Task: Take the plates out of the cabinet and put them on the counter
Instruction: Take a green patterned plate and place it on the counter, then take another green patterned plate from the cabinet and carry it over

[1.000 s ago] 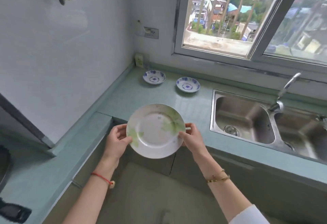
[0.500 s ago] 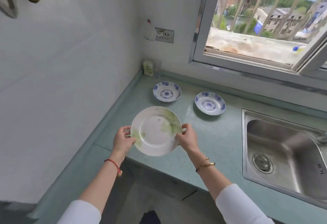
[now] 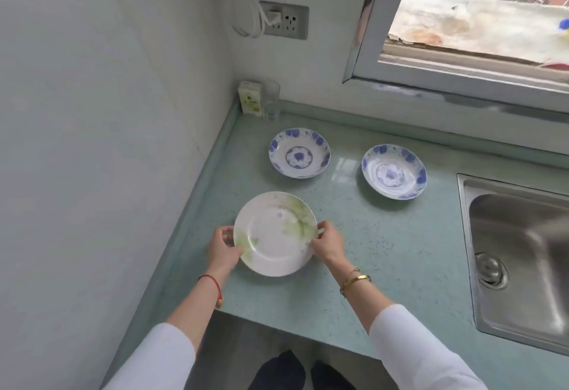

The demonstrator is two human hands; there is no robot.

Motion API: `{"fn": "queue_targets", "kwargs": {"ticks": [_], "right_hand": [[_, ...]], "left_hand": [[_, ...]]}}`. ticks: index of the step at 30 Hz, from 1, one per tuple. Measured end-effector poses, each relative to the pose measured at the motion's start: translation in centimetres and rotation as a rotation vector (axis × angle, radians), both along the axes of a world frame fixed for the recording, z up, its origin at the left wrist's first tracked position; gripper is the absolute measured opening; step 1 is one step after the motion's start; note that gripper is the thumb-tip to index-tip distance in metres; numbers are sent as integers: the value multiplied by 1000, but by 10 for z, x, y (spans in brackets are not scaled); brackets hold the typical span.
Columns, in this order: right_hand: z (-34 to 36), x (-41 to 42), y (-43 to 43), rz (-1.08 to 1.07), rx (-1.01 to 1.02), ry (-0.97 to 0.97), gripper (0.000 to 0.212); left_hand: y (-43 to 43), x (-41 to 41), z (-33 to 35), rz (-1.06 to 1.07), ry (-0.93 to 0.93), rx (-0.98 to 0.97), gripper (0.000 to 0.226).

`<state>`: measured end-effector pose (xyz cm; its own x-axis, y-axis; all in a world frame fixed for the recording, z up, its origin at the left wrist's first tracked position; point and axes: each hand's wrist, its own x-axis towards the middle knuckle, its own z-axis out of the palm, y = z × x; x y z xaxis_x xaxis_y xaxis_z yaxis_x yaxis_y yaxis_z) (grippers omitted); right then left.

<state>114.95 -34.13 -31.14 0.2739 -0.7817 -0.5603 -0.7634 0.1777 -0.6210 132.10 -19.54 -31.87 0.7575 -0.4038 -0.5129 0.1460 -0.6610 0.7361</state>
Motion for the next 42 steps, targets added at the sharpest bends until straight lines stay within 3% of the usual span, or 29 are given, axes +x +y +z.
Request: {"fn": "queue_targets", "kwargs": {"ticks": [18, 24, 29, 36, 42], "right_hand": [[-11, 8, -10, 18, 18, 8, 25], [-3, 3, -9, 2, 56, -21, 32], [13, -10, -11, 23, -23, -62, 33], [60, -29, -1, 120, -36, -315, 22], [93, -62, 24, 343, 32, -477, 18]], "left_hand": [[-6, 9, -5, -8, 22, 34, 46], [-1, 7, 4, 2, 49, 25, 53], [16, -2, 26, 121, 8, -22, 49], [50, -57, 71, 248, -111, -169, 36], [90, -145, 95, 548, -178, -318, 32]]}}
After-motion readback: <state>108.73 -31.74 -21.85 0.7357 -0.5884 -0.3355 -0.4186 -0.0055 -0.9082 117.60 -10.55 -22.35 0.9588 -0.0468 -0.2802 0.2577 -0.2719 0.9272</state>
